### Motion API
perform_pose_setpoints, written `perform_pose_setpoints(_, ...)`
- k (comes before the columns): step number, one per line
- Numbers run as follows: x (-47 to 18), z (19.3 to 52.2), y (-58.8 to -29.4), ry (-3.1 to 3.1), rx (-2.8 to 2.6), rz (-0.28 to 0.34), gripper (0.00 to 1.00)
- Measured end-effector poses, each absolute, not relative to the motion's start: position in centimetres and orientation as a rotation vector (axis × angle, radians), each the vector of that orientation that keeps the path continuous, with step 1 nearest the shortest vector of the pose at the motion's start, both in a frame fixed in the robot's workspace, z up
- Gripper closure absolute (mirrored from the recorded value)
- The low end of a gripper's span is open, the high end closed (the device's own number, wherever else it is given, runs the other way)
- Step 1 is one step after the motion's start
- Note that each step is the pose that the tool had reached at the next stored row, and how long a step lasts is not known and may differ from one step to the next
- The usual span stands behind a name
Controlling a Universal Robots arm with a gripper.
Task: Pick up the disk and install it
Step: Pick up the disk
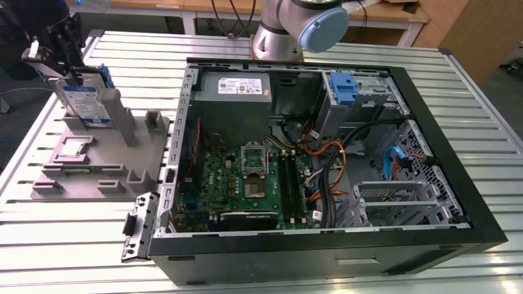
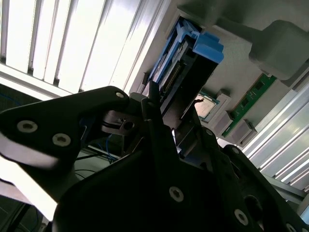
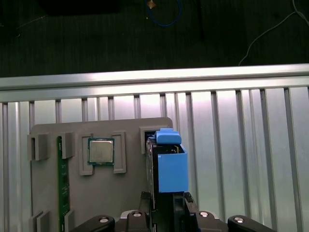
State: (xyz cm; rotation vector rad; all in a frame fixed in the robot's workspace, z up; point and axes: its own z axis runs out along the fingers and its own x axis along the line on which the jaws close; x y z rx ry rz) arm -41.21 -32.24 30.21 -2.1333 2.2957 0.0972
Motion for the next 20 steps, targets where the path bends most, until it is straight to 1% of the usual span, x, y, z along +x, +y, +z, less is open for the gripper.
perform_pose_setpoints(20, -41.17, 30.16, -32.26, 2.282, -2.149, 0.097, 0.65)
